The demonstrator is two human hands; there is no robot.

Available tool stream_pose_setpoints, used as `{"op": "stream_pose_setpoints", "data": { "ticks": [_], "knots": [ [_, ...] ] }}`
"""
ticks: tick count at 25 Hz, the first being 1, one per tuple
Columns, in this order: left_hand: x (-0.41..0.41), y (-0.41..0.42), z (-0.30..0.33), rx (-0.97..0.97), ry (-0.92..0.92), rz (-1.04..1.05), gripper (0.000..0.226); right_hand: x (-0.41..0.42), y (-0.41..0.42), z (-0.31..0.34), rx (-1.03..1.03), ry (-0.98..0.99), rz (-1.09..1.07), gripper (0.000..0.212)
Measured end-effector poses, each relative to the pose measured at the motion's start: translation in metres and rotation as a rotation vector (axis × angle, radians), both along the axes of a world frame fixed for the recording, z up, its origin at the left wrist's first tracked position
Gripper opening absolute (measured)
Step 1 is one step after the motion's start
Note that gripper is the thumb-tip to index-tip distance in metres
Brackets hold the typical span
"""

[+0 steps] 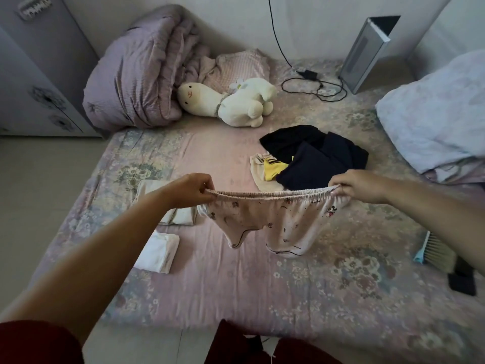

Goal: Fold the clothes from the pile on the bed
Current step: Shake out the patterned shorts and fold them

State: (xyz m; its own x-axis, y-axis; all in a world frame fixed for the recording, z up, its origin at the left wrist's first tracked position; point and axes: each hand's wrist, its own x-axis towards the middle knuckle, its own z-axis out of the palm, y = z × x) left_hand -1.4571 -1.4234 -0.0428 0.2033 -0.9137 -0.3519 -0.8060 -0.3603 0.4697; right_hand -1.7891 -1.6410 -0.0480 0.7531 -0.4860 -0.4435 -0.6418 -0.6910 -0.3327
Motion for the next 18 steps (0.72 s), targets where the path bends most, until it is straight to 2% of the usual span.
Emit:
{"op": "stream_pose_setpoints", "data": {
  "ticks": [4,7,9,11,13,16,18],
  "knots": [
    [-0.027,0.017,-0.011,0.539,0.185,-0.092,0.007,-0.005,0.022,-0.018,0.237,0.219,0.070,0.014],
    [-0.032,0.029,-0.026,0.767,0.368,-0.024,0.002,-0.007,0.029,-0.034,0.447,0.360,-0.092,0.010],
    [-0.027,0.031,-0.039,0.850,0.452,-0.006,0.003,-0.002,0.026,-0.045,0.579,0.445,-0.181,0.008],
    [-0.018,0.024,-0.056,0.856,0.495,0.025,0.004,0.009,0.018,-0.058,0.606,0.493,-0.225,0.010],
    [-0.008,0.013,-0.085,0.789,0.423,0.043,0.009,0.025,0.007,-0.082,0.562,0.506,-0.270,0.012],
    [0.007,-0.012,-0.158,0.516,0.229,0.111,0.017,0.057,-0.015,-0.140,0.339,0.421,-0.224,0.009],
    [0.012,-0.031,-0.213,0.367,0.096,0.195,0.016,0.077,-0.028,-0.188,0.161,0.372,-0.141,0.026]
  ]
}}
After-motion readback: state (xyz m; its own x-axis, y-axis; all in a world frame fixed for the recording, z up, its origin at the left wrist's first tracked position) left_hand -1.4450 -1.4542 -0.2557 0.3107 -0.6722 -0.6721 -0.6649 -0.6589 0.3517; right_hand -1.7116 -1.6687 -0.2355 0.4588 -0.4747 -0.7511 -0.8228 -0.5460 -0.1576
